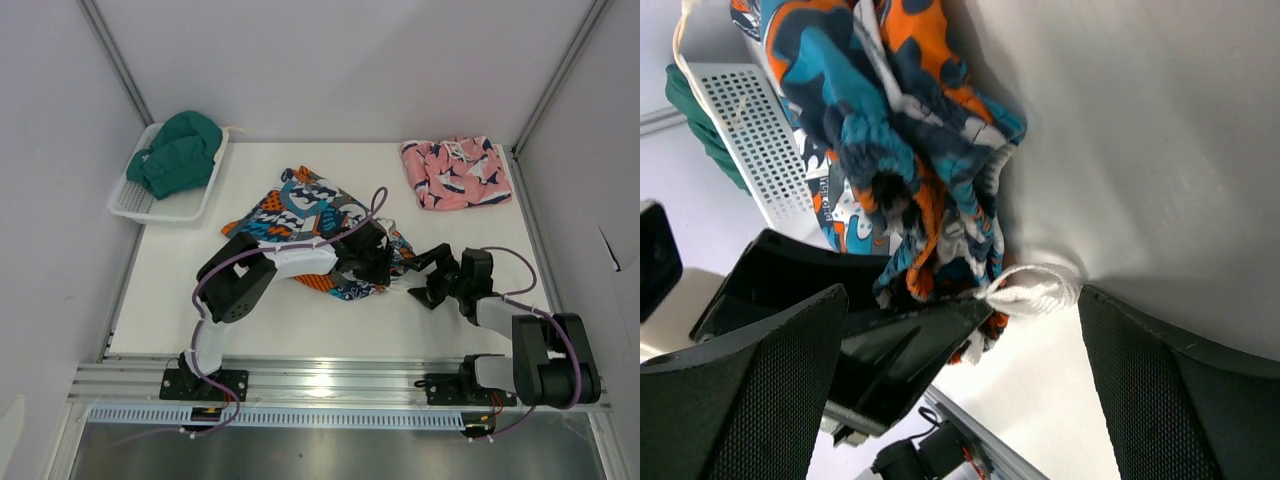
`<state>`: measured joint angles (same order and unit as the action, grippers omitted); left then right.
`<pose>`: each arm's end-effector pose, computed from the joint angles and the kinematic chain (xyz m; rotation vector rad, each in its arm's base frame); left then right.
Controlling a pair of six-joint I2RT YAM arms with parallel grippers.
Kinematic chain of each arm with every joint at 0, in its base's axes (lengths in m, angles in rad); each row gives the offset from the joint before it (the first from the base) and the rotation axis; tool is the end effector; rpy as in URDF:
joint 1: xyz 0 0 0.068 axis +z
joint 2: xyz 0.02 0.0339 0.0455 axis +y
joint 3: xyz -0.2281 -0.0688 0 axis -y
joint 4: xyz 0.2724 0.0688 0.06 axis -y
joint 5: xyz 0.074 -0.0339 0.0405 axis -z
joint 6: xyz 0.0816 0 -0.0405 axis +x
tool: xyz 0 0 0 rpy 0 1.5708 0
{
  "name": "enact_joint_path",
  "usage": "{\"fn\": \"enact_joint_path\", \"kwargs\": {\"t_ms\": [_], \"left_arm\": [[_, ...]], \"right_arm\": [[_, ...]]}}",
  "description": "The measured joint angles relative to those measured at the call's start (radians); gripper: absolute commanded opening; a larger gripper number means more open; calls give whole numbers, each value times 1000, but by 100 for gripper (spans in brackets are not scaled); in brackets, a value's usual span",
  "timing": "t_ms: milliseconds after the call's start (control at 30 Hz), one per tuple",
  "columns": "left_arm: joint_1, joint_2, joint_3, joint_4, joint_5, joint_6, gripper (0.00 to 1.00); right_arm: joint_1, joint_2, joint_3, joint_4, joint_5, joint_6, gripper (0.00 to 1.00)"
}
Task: Fold and stack the shorts
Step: Fold the shorts
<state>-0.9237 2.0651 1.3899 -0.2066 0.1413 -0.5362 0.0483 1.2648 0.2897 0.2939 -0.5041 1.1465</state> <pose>0.2783 -0.3873 0.0714 0.5687 2.5534 -0.7636 0.2646 0.0522 0.0476 1.0098 2.2197 1.1643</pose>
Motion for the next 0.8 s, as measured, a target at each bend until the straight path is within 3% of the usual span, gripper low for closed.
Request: {"fn": "enact_joint_path", "kwargs": {"t_ms": [800], "left_arm": [[23,-29,-42,71,72,-97,46]], "right_arm": [[104,211,39,233,31,190,99]]}}
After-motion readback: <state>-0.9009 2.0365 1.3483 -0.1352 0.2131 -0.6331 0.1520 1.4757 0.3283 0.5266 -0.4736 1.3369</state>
